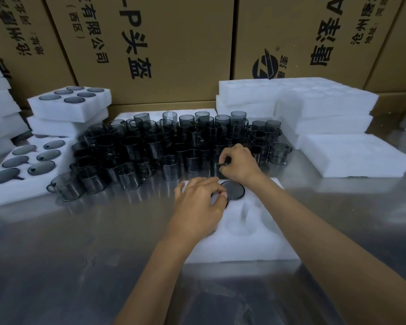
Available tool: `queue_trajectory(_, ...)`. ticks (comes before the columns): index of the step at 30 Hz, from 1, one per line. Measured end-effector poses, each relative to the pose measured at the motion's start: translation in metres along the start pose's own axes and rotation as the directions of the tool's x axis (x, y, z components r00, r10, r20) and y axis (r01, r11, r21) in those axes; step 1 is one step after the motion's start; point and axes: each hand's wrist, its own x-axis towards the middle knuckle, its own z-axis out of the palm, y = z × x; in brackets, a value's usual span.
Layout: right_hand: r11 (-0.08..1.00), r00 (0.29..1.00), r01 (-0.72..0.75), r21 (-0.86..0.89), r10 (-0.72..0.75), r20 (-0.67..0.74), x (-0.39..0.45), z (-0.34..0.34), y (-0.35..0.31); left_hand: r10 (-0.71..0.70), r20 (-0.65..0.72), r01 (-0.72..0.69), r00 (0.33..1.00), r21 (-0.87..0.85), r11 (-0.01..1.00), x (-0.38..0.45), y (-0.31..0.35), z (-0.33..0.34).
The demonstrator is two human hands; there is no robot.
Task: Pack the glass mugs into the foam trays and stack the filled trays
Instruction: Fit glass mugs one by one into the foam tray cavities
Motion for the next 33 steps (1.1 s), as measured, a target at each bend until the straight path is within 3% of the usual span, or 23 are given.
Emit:
queue_trajectory(5,0.993,0.998,0.011,0.115,-0.019,0.068,-0.011,-0.008,0.006,-0.011,0.0,0.011,1.0,-0.009,1.0,-0.001,0.003,-0.004)
queue_trajectory(7,0.984,0.999,0.051,0.173,-0.049,-0.015,-0.02,-0.015,0.004,-0.02,-0.02,0.019,1.0,-0.049,0.999,-0.001,0.005,-0.006)
queue_trajectory(11,0.908,0.945,0.252,0.335,-0.156,-0.287,-0.049,-0.033,-0.005,-0.1,-0.173,0.041,0.98,-0.312,0.949,-0.002,0.008,-0.012)
queue_trajectory(15,0.801,0.904,0.376,0.465,-0.207,-0.374,-0.089,-0.047,-0.012,-0.01,-0.326,-0.087,0.945,-0.283,0.955,-0.004,0.012,-0.014)
queue_trajectory(18,0.747,0.91,0.375,0.549,-0.183,-0.372,-0.112,-0.049,-0.015,0.092,-0.284,-0.173,0.954,-0.274,0.946,-0.006,0.022,-0.009)
queue_trajectory(24,0.655,0.932,0.307,0.691,-0.059,-0.358,-0.126,-0.06,-0.006,0.08,-0.285,-0.184,0.955,-0.36,0.915,-0.002,0.044,-0.006)
queue_trajectory(26,0.664,0.931,0.277,0.694,-0.006,-0.366,-0.123,-0.065,0.006,0.093,-0.196,-0.175,0.976,-0.456,0.873,0.005,0.05,-0.01)
queue_trajectory(30,0.605,0.972,0.158,0.781,0.044,-0.231,-0.119,-0.07,0.033,0.066,0.122,0.036,0.99,-0.69,0.723,0.025,0.058,-0.013)
queue_trajectory(33,0.583,0.957,0.093,0.807,0.171,-0.233,-0.115,-0.073,0.043,0.038,0.136,0.078,0.99,-0.748,0.659,0.033,0.057,-0.007)
